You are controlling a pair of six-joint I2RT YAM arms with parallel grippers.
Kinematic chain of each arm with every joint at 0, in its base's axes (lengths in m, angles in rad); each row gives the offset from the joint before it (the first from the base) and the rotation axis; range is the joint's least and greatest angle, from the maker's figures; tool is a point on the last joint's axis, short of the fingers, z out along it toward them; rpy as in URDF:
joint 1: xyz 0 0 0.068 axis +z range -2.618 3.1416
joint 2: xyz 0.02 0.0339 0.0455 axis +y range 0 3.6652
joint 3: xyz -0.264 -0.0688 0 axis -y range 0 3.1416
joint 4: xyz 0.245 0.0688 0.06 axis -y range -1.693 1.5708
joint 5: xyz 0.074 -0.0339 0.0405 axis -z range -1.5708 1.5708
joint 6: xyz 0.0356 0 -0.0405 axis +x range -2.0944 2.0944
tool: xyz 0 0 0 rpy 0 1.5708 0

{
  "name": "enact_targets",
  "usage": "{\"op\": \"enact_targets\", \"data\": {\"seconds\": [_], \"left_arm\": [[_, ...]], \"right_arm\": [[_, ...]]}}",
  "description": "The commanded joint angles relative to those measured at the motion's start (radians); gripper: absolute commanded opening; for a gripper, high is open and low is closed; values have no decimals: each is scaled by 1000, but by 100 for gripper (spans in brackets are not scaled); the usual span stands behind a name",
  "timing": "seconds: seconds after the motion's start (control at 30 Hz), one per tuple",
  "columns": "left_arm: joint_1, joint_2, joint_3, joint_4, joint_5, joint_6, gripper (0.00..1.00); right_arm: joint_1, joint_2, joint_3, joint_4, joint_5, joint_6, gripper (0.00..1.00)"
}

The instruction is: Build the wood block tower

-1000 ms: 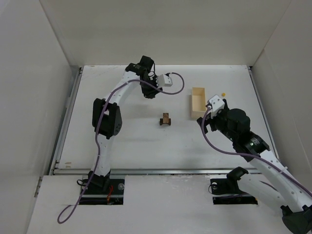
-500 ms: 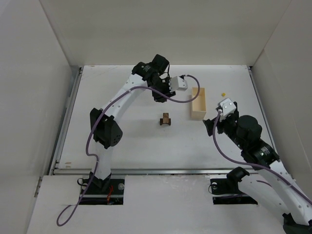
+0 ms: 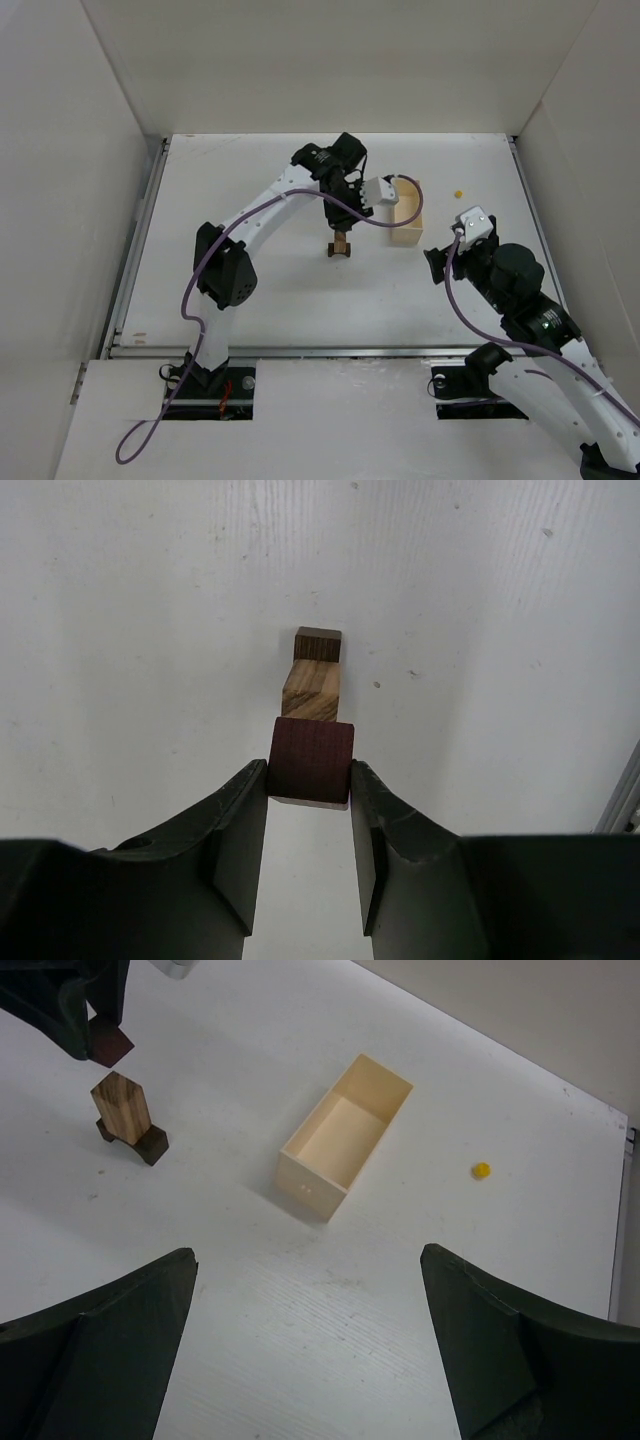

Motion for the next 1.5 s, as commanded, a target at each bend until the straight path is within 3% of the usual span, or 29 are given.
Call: {"op": "enact_targets", "data": {"seconds": [0.0,0.3,1.47], "left_arm": [[6,-39,-20,36,-19,-48,0],[-12,-39,-108,86,-49,-67,0],[-30,-21,-198,152,-108,-48,0]], "right_arm": [[-6,-5,4,6,19,20,99],[-6,-14,-14,15,29,20,99],[-6,-23,-23,24,19,20,99]]}}
